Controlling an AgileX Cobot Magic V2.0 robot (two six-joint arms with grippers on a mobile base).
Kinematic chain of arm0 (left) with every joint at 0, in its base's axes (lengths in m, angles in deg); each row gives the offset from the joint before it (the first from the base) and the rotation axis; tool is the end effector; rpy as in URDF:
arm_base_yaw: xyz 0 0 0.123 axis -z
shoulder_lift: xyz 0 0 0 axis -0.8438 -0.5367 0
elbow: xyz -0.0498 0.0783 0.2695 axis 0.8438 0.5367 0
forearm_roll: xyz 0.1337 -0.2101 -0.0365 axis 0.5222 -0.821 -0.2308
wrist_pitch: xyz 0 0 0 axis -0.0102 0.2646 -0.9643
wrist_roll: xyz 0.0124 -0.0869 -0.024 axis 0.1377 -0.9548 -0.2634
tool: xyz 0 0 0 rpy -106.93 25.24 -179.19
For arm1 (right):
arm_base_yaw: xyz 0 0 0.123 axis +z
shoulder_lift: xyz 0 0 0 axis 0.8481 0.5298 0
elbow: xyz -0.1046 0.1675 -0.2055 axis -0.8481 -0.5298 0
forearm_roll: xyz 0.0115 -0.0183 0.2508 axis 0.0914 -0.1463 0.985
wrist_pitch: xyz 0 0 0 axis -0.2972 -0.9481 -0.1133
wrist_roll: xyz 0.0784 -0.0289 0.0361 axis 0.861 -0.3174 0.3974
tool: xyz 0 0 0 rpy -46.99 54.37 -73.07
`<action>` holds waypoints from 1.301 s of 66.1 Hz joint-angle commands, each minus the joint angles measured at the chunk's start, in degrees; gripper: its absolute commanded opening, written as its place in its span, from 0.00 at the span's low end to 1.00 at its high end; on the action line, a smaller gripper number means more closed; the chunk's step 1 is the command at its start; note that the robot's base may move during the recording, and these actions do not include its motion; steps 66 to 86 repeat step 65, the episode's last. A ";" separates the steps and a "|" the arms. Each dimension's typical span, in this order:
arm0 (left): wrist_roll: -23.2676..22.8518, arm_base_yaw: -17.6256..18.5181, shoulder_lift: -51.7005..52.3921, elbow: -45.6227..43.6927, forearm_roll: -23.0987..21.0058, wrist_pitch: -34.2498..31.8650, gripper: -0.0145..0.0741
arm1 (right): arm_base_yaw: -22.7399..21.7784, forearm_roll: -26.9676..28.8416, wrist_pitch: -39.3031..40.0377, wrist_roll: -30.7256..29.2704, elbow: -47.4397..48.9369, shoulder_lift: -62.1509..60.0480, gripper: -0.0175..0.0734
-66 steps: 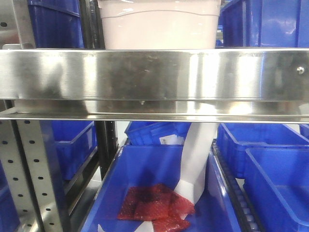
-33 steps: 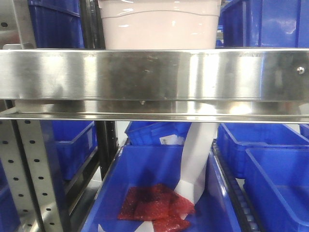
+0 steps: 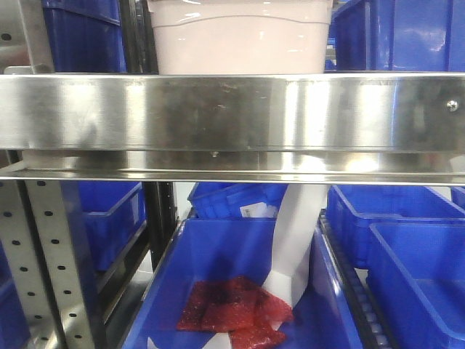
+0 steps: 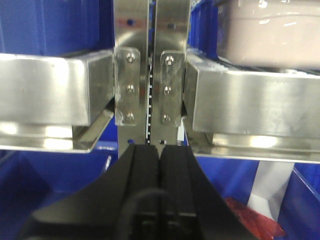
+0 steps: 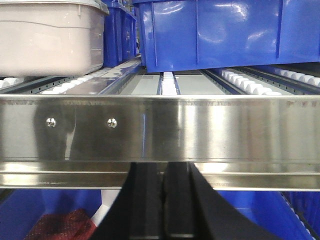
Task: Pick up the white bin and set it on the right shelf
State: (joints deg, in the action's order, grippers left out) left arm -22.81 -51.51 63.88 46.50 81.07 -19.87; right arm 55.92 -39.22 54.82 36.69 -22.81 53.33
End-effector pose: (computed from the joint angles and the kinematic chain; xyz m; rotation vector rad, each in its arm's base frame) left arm 0.0564 -0.0060 0.1983 0.0914 1.5627 -0.0761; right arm 0.0569 -0.0018 0.1974 0.0784 1.5716 0.0244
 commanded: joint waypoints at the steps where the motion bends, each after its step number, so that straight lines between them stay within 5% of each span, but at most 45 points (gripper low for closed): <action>1: 0.50 0.42 0.64 -0.05 0.18 -5.58 0.02 | 0.04 -0.18 4.75 -0.51 0.05 -1.04 0.25; 86: 0.50 0.42 0.64 -0.05 -1.40 -5.58 0.02 | 0.04 -0.18 4.75 -0.51 0.05 -1.04 0.25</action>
